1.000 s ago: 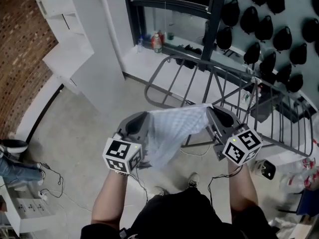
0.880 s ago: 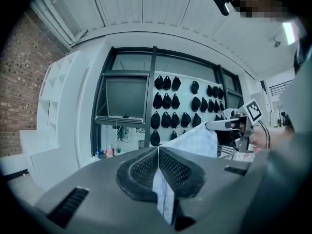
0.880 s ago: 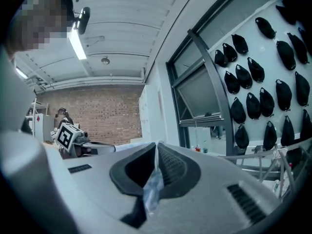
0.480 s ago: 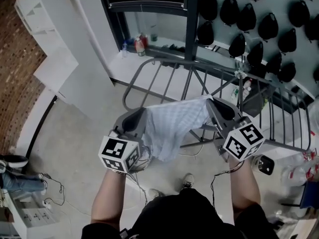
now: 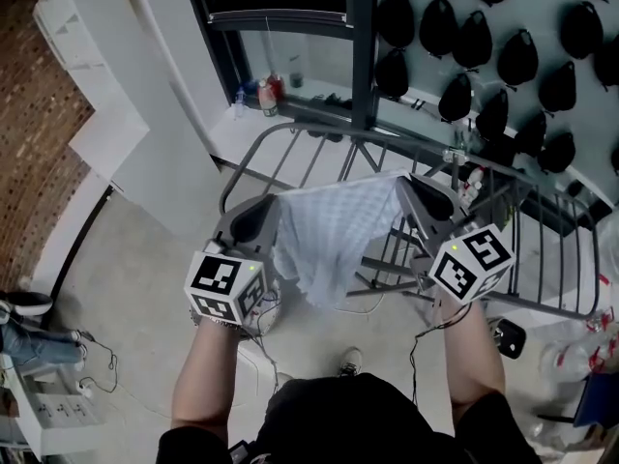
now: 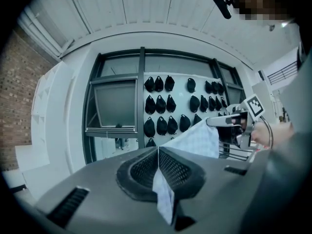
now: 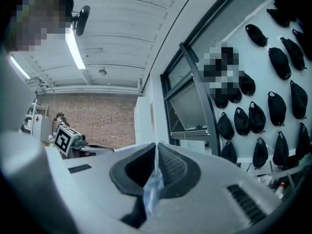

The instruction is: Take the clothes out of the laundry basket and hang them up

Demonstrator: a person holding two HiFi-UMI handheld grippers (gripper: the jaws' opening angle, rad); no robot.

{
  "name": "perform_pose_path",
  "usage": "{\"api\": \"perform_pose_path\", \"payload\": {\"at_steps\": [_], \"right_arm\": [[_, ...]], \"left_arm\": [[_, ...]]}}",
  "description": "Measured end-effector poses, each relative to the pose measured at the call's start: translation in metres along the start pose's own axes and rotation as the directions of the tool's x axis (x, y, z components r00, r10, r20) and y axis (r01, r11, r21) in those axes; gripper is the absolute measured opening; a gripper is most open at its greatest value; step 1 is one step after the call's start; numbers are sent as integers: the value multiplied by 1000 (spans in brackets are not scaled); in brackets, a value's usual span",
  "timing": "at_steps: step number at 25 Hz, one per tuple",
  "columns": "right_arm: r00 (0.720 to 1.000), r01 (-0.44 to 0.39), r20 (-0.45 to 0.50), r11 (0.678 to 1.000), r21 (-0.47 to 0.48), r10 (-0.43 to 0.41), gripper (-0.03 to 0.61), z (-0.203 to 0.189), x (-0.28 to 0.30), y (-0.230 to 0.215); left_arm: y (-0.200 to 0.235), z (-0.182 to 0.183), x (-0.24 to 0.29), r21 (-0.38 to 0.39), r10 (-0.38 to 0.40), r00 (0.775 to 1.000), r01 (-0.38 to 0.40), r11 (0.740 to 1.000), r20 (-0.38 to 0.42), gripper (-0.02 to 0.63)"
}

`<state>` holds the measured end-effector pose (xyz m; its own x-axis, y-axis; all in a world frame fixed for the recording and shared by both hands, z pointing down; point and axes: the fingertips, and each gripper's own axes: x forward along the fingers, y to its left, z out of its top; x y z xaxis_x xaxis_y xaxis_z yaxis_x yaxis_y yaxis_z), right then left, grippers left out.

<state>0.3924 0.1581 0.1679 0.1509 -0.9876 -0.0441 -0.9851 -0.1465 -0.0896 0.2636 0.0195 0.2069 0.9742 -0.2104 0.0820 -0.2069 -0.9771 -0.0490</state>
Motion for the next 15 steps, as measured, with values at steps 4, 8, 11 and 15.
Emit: {"api": "perform_pose_path", "payload": {"at_steps": [4,8,11,15], "right_arm": [[1000,-7,12,1000,-11,7,15,10,-6,-16],[1000,4,26,1000,-10,-4,15,16,-8,-32],[999,24,26,1000,-3,-23,15,16,-6,-43],[998,54,22,999,2,-54,15,15,5,-57]], "left_arm": [[-8,14,13,-4,23,999,-23,1000,22,9],[-15,21,28,7,24,999,-24,1000,26,9],[-16,23,40,13,12,1000,-12,1000,25,9],[-8,24,60,14,-10,999,10,1000,32,9]]}}
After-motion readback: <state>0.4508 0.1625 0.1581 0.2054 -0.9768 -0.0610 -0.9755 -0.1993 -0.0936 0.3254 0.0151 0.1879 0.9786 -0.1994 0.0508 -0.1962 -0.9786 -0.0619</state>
